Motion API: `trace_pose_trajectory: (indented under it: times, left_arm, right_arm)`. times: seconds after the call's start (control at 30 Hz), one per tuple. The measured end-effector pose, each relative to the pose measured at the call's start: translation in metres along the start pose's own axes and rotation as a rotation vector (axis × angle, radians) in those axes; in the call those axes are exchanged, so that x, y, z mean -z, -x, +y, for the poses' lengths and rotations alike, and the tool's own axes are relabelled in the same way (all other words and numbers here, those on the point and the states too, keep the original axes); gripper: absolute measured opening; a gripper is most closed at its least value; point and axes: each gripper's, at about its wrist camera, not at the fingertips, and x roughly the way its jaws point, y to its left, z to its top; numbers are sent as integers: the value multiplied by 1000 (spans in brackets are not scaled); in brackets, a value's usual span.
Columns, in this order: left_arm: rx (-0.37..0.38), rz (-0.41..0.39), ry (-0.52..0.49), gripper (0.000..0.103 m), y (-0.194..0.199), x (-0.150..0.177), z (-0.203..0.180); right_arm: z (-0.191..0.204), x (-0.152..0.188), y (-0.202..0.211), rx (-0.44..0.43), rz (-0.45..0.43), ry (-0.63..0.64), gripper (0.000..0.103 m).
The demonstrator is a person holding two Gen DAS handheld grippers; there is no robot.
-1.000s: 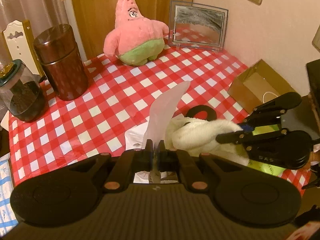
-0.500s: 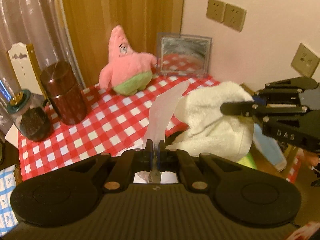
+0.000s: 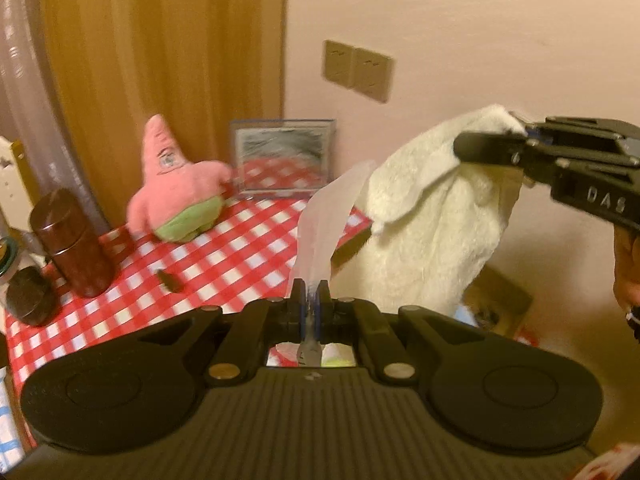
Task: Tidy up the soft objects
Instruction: 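Lift the plastic sheet and cream towel and carry both toward the cardboard tray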
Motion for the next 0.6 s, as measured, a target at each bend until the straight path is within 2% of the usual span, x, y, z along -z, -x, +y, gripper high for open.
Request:
trace_pose_trajectory:
  times: [0.3, 0.6]
  left_arm:
    - [57, -13, -30, 4, -5, -14, -55]
    - [143, 3, -13, 4, -47, -14, -106]
  right_arm:
    - [-34, 9, 56, 126, -35, 39, 6]
    - [-68, 42, 70, 197, 22, 64, 6]
